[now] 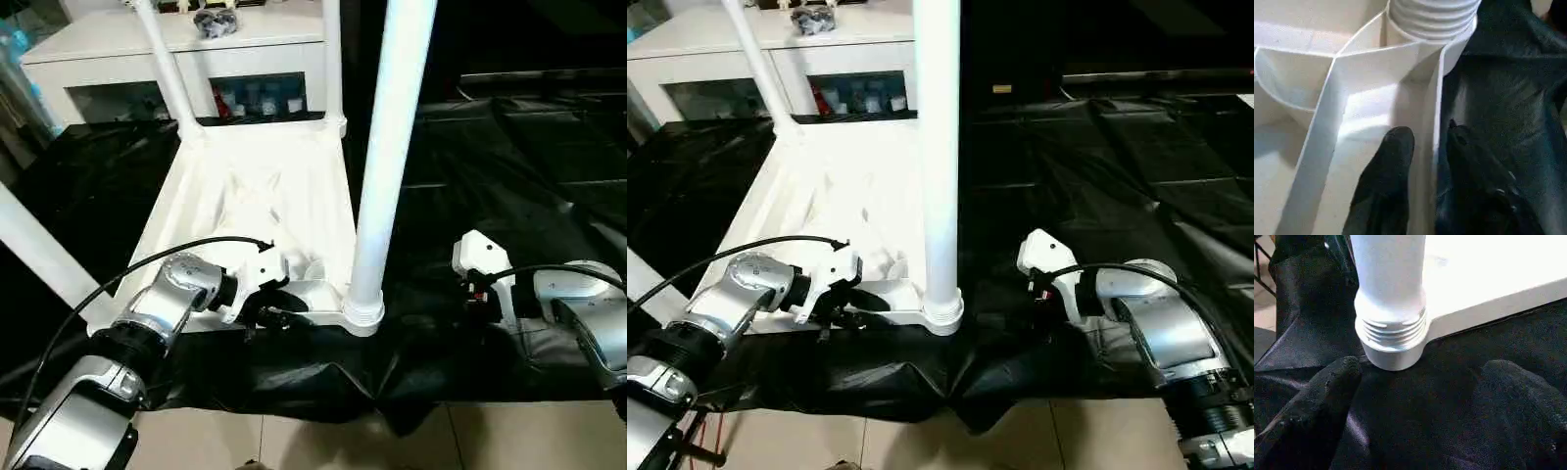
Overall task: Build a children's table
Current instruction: Rotate leg to tighten
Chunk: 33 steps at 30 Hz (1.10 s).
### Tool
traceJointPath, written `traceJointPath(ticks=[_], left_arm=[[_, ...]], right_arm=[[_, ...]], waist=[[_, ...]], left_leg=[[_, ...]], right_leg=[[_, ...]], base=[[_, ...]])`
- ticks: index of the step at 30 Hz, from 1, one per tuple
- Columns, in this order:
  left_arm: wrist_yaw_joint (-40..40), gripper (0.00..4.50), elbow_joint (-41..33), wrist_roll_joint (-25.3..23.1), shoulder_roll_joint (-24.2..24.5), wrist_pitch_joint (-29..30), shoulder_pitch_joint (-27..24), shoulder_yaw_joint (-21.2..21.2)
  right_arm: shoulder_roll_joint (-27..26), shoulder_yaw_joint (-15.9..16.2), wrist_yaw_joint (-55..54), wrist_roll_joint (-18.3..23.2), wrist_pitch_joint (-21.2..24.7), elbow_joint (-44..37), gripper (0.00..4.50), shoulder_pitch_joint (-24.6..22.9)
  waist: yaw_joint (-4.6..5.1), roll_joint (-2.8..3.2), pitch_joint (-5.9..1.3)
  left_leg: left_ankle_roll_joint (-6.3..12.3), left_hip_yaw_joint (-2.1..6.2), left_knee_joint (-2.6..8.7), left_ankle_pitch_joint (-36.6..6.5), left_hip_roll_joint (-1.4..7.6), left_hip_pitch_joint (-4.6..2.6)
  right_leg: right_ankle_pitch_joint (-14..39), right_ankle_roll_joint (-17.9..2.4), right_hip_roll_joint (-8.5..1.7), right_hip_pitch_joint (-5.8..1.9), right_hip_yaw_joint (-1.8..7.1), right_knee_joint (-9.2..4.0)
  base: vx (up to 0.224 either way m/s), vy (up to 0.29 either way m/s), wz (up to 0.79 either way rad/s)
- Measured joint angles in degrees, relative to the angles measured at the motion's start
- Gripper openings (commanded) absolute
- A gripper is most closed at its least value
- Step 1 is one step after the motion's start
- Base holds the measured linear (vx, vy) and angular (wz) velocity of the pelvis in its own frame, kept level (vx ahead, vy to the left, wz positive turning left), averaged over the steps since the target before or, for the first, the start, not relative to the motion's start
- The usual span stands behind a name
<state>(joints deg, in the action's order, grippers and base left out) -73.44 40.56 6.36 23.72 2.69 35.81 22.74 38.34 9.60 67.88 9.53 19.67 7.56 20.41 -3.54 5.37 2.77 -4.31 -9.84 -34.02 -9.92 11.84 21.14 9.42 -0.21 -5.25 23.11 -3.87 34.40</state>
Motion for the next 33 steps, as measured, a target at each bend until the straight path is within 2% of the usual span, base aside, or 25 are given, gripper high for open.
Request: traceJointPath(ticks=[11, 17, 20, 24, 29, 33], left_arm=[[0.4, 0.09, -0.5, -1.1, -0.8, -0.7, -0.2, -0.4], [1.6, 0.04, -0.9, -1.6, -1.4, -0.1, -0.5, -0.8], [4.4, 0.04, -4.8, -1.5, -2.2, 5.1, -2.5, -2.3], [10.7, 0.04, -13.3, -1.3, -2.8, 11.8, -7.1, -4.5], [13.8, 0.04, -20.2, -1.4, -2.2, 13.8, -11.6, -5.5], [14.9, 0.04, -23.3, -1.5, -2.6, 15.4, -13.1, -6.1]], right_arm=[[0.0, 0.0, 0.0, 0.1, 0.2, 0.0, 4.5, 0.0], [-1.0, -0.2, -0.2, 1.6, 1.2, 0.0, 4.5, 0.0], [-3.3, -0.7, -1.4, 2.6, 1.4, 0.0, 4.5, 0.0], [-7.6, -1.1, -5.1, 3.1, 0.9, 0.6, 4.5, 0.4], [-11.6, 0.6, -10.1, 0.4, -0.5, 4.9, 4.5, 2.7], [-14.0, 2.2, -11.5, -1.4, -3.0, 8.7, 4.5, 5.2]], waist=[[0.04, -0.01, 0.01], [0.23, 0.02, -0.01], [0.68, 0.09, -0.06], [2.23, 0.16, -0.11], [2.65, 0.26, -0.18], [2.79, 0.03, -0.07]], left_leg=[[0.0, 0.0, 0.0, 0.0, 0.0, 0.0], [0.01, 0.0, 0.01, 0.0, 0.0, 0.0], [0.0, 0.01, 0.05, 0.0, 0.01, -0.04], [0.0, -0.03, 0.25, 0.0, 0.01, -0.08], [-0.01, 0.02, 0.38, 0.0, 0.01, -0.1], [-0.02, 0.0, 0.36, 0.0, 0.0, -0.04]], right_leg=[[0.1, 0.1, 0.0, 0.0, 0.0, 0.0], [0.1, 0.1, 0.0, 0.0, 0.01, -0.02], [0.1, 0.2, 0.0, -0.01, 0.06, -0.01], [0.2, 0.3, 0.02, -0.01, 0.14, -0.01], [0.2, 0.4, 0.03, 0.03, 0.06, 0.0], [0.2, 0.4, 0.01, 0.06, 0.08, -0.11]], base=[[0.0, 0.0, 0.0], [0.0, 0.0, 0.0], [0.0, 0.0, 0.0], [0.0, 0.0, 0.0], [0.0, 0.0, 0.0], [0.0, 0.0, 0.0]])
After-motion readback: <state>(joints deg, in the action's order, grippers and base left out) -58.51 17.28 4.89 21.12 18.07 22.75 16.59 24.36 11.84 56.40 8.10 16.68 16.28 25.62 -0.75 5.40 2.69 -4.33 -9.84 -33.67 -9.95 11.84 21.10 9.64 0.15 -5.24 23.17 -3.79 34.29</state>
